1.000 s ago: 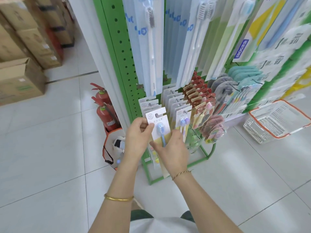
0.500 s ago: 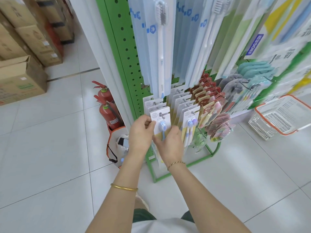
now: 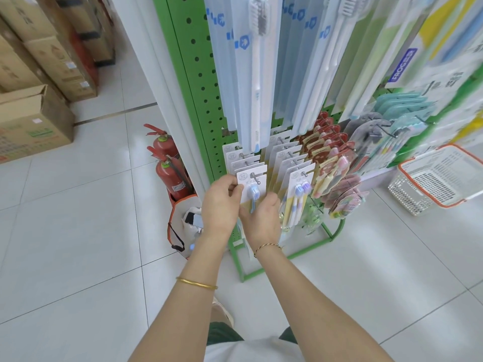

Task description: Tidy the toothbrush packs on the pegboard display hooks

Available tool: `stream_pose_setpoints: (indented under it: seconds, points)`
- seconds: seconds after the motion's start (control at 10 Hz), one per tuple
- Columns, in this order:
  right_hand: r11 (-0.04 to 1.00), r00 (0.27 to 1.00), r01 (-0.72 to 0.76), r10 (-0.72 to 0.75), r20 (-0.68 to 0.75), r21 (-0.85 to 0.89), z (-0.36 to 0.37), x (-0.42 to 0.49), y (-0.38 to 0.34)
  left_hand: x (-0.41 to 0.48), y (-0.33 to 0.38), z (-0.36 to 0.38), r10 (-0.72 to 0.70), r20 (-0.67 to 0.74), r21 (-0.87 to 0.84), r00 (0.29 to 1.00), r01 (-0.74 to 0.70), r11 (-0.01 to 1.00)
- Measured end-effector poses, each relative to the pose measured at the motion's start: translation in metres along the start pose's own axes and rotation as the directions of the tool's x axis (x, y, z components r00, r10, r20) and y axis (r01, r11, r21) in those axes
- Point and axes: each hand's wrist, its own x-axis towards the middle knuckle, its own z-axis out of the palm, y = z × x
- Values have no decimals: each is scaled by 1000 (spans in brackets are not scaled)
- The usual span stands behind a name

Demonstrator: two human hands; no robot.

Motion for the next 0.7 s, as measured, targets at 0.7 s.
stream_pose_setpoints:
  seconds: [0.7]
  points:
    - [996,996,59,-63,66,62,-29,-11,6,-20,-8,0,-104,-59,-45,993,101,994]
